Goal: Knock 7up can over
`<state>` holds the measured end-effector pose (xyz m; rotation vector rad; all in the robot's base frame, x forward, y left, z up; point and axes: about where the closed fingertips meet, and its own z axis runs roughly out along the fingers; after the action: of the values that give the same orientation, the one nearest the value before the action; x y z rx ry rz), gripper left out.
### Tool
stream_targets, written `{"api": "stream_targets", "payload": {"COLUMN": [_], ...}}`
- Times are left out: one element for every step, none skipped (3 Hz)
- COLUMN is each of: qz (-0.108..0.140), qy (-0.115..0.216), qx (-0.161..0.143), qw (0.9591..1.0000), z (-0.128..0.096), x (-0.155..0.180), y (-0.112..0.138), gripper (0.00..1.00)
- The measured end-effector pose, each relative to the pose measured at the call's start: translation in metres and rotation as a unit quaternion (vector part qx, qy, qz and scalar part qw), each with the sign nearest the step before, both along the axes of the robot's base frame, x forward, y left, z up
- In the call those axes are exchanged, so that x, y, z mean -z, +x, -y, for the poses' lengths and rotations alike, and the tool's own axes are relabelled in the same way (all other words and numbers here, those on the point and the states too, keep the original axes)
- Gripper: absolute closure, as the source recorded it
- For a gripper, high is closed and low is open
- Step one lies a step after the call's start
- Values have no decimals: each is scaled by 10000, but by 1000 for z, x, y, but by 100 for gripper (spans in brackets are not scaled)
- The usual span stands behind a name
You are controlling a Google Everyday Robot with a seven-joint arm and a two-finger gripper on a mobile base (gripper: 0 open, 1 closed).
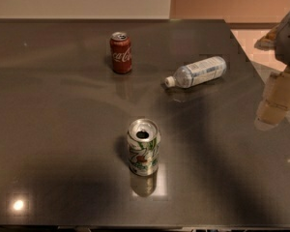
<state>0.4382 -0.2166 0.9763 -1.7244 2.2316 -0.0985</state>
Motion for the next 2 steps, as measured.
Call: {"api": "stream_targets", "payload": {"qz": [7, -62], "qy": [26, 413], "qx": [0, -181], "qw": [10000, 9990], "z": [-1, -15], "x": [-1, 1], "y": [0, -2], "gripper": [0, 0]}}
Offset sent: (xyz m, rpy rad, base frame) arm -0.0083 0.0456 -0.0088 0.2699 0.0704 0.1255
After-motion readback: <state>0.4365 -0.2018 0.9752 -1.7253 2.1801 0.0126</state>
